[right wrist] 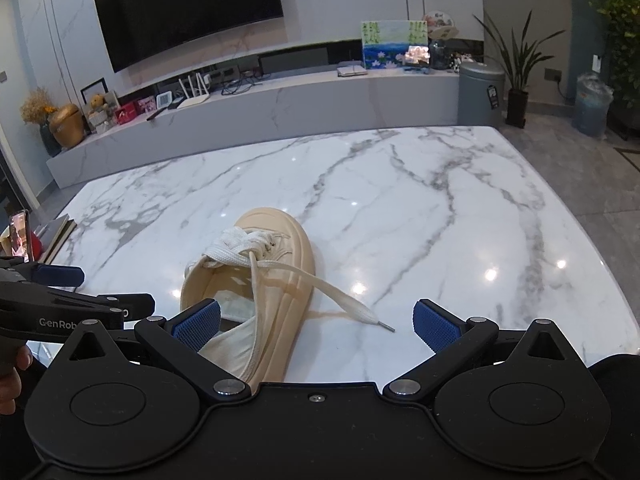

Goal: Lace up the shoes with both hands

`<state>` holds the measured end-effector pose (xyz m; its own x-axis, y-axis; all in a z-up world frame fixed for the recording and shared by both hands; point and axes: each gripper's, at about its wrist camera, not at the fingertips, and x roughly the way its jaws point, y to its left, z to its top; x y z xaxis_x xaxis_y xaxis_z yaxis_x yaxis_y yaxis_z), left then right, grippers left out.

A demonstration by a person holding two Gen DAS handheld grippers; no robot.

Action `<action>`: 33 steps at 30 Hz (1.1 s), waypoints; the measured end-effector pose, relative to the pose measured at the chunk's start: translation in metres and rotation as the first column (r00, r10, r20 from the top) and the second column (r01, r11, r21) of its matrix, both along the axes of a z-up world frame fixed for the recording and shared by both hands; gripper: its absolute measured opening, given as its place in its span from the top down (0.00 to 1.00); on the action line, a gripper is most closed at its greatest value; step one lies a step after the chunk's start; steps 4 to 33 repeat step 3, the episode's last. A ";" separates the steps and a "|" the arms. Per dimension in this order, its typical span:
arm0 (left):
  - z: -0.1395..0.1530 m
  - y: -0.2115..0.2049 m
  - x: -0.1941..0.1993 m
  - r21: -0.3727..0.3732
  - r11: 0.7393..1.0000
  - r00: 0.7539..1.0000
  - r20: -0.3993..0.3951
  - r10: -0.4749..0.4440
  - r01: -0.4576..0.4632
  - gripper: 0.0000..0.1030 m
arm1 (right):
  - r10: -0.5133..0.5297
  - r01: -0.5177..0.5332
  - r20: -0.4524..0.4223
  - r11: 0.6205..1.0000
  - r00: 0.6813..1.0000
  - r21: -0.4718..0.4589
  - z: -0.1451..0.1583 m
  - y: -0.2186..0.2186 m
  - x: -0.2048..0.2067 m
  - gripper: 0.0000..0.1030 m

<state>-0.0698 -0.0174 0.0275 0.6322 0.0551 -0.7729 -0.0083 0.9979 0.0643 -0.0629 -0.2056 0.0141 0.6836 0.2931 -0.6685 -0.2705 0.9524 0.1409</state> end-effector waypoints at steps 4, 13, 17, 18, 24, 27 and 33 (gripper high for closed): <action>0.002 0.000 -0.001 0.002 1.000 1.000 0.003 0.003 -0.003 0.03 | 0.009 -0.009 0.000 1.000 1.000 0.004 0.000 0.001 0.000 0.01; 0.002 0.000 -0.001 0.002 1.000 1.000 0.003 0.003 -0.003 0.03 | 0.009 -0.009 0.000 1.000 1.000 0.004 0.000 0.001 0.000 0.01; 0.002 0.000 -0.001 0.002 1.000 1.000 0.003 0.003 -0.003 0.03 | 0.009 -0.009 0.000 1.000 1.000 0.004 0.000 0.001 0.000 0.01; 0.002 0.000 -0.001 0.002 1.000 1.000 0.003 0.003 -0.003 0.03 | 0.009 -0.009 0.000 1.000 1.000 0.004 0.000 0.001 0.000 0.01; 0.002 0.000 -0.001 0.002 1.000 1.000 0.003 0.003 -0.003 0.03 | 0.009 -0.009 0.000 1.000 1.000 0.004 0.000 0.001 0.000 0.01; 0.002 0.000 -0.001 0.002 1.000 1.000 0.003 0.003 -0.003 0.03 | 0.009 -0.009 0.000 1.000 1.000 0.004 0.000 0.001 0.000 0.01; 0.002 0.000 -0.001 0.002 1.000 1.000 0.003 0.003 -0.003 0.03 | 0.009 -0.009 0.000 1.000 1.000 0.004 0.000 0.001 0.000 0.01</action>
